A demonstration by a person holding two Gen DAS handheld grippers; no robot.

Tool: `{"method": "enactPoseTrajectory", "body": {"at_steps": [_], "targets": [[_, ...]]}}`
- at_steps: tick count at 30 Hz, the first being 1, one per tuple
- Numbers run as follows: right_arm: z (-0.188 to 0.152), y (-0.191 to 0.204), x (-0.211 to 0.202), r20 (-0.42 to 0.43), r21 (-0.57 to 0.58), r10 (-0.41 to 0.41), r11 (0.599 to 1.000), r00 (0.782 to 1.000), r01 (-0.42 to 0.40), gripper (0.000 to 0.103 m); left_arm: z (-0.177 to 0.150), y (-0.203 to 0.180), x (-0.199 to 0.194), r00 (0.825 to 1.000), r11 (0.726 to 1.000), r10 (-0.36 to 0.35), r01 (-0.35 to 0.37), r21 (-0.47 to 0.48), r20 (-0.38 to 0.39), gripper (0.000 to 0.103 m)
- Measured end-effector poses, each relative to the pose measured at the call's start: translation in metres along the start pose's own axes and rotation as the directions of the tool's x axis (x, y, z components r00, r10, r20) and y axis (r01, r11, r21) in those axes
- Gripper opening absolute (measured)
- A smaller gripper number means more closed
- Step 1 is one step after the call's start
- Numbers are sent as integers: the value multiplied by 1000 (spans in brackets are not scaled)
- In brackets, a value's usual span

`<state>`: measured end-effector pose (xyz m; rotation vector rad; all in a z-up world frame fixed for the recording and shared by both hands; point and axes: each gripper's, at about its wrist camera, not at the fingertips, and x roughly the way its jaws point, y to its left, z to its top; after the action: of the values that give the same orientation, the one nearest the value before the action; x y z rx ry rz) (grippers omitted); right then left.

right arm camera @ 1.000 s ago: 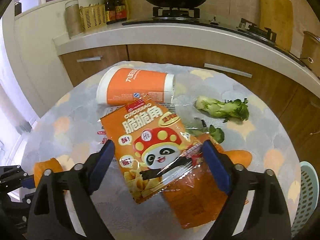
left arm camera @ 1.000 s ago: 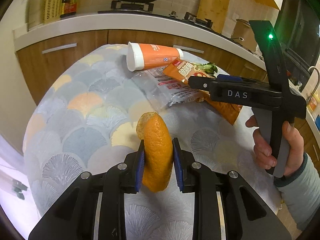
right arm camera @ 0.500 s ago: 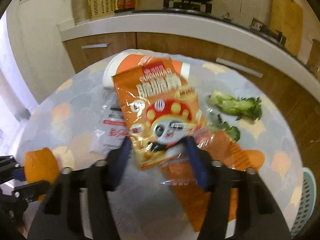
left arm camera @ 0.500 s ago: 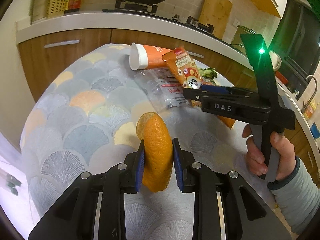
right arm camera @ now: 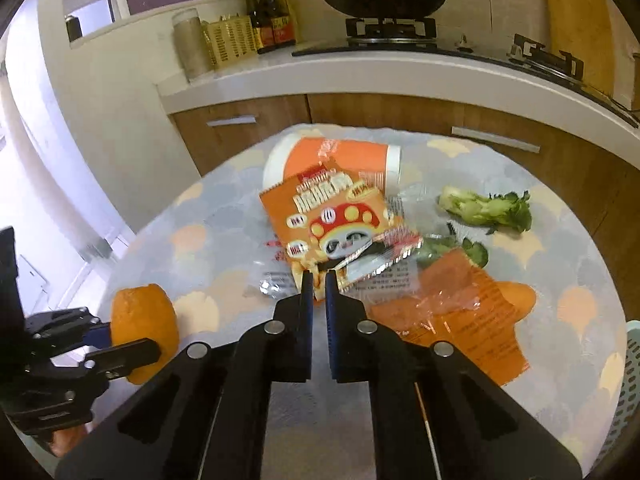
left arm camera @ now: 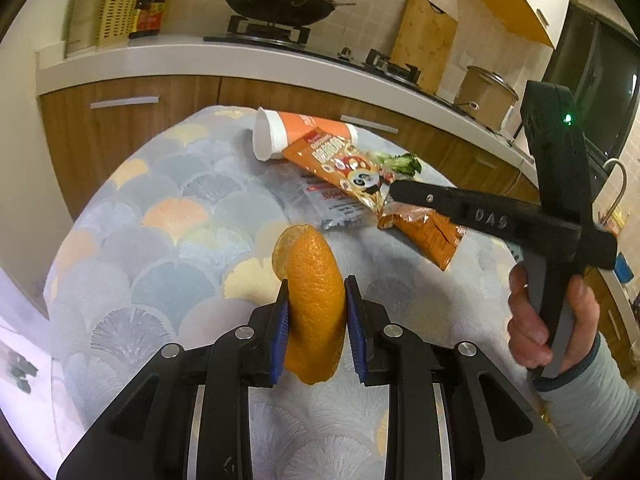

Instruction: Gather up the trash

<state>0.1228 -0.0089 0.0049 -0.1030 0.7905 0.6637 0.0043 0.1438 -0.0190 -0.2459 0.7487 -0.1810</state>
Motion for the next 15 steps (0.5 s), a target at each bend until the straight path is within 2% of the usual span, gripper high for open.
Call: {"method": "enactPoseTrajectory", "body": {"at_steps": [1,2,3,5,7,9,11,13,15], "targets": [[5,-1,0,5,0,-1,1000,1000,1,25,1,1,-2,1000,1000,-2,2,-1,4,24],[12,-1,3,8,1,-21,1000,1000,21,63,2,2,-2,1000,1000,-1,1,-2,7,24],[18,-1,9,13,-1,-44,999,999,45,93,3,3,-2,1000,1000,-2,2,-3,9,24],[27,1,26,1,-21,-51,999,999,51,93,5,5,-3,1000,1000,-5,5,-5,11,24],[32,0,51,-61,-23,-36,999,998,35,93,5,7,-4,1000,1000,-2,2,-7,11,25],[34,0,78,-124,-33,-60,998,990,57,93,5,12,-4,1000,1000,-4,4,-14,10,25],[33,3,88,-132,-49,-70,997,989,64,93,5,16,-4,1000,1000,-5,5,-21,9,25],[31,6,91,-124,-57,-79,996,989,72,90,6,19,-3,1000,1000,-5,6,-27,6,25],[30,10,90,-116,-68,-84,995,990,76,75,6,23,-1,1000,1000,-3,4,-30,3,25]]}}
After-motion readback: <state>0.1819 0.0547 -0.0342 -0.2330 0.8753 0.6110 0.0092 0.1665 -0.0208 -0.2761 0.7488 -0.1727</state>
